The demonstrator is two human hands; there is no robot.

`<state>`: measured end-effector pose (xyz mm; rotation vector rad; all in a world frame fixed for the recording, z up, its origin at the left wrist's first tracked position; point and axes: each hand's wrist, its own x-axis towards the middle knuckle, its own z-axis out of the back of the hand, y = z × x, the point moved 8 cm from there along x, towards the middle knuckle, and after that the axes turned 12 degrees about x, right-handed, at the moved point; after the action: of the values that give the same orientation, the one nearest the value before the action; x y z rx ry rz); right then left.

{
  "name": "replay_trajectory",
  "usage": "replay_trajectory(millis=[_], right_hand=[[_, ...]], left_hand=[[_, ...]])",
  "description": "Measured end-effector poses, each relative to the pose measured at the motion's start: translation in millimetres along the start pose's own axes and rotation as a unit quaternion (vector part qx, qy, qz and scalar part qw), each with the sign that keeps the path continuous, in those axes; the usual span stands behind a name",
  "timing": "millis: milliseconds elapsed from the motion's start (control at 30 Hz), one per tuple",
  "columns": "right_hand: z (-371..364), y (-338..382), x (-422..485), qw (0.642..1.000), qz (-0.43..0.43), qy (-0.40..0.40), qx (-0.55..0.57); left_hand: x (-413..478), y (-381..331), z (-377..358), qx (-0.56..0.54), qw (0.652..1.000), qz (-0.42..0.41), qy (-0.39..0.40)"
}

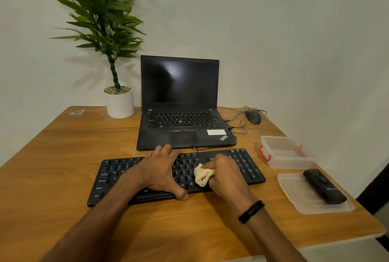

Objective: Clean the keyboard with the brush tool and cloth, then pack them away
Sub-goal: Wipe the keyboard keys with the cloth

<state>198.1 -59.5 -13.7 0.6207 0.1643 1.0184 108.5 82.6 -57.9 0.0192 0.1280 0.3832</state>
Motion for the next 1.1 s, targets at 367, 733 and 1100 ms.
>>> replay_trajectory(millis=[367,733,1100], right_hand=[[41,-54,52,0.989,-0.082,-0.122,-0.012],[43,-53,44,0.988,-0.083,-0.126,-0.026],[35,-54,37,0.988,-0.052,-0.132,-0.069]], left_hand=[[2,0,-8,-0.011,1.000,0.000,0.015],[2,2,-9,-0.014,1.000,0.009,0.019],[-2,-1,-5,-0.011,1.000,0.010,0.027]])
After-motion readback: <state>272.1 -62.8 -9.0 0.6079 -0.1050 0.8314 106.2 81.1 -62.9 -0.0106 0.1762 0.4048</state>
